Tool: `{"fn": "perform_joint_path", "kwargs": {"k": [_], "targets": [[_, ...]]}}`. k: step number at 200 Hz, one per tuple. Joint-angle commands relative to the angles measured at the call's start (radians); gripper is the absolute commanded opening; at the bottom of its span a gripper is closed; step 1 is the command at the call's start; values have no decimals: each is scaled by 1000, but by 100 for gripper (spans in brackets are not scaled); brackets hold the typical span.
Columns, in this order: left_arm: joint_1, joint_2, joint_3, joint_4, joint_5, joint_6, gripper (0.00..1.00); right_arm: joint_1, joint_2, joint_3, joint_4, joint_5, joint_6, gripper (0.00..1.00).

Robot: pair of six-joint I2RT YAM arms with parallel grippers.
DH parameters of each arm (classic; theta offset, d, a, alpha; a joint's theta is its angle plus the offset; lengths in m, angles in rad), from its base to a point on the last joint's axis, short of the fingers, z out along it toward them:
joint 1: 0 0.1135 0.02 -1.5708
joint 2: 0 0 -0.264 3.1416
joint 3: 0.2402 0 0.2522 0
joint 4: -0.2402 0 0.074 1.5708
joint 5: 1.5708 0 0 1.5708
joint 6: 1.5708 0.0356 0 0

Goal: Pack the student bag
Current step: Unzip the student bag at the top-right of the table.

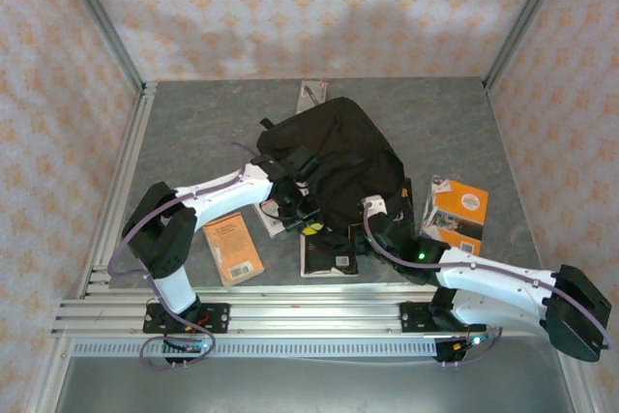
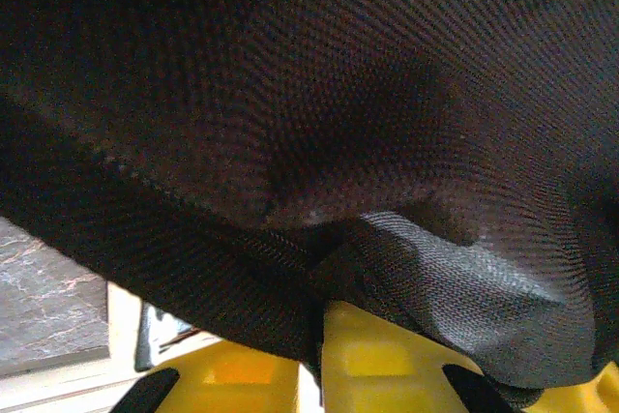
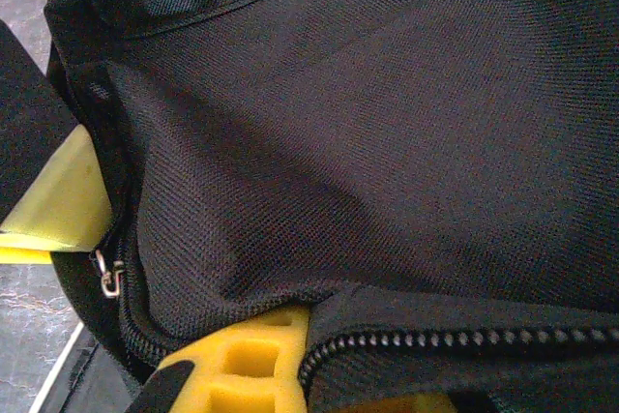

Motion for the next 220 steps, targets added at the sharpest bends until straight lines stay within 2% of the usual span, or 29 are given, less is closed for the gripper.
{"fn": "perform_joint_path", "kwargs": {"k": [1, 101, 137, 177, 194, 220], "targets": [[34, -24, -56, -184, -66, 95, 11, -3, 14, 10, -79, 82, -31, 0], [85, -18, -122, -178, -203, 168, 16, 0, 59, 7, -55, 54, -1, 0], [149, -106, -124, -191, -240, 168, 16, 2, 41, -2, -49, 39, 2, 0], [148, -211, -3, -199, -220, 100, 18, 19, 34, -7, -36, 34, 3, 0], [133, -238, 37, -160, -194, 39, 23, 21, 35, -4, -32, 37, 4, 0], [80, -204, 88, -124, -153, -39, 37, 22, 35, -3, -29, 40, 4, 0]]}}
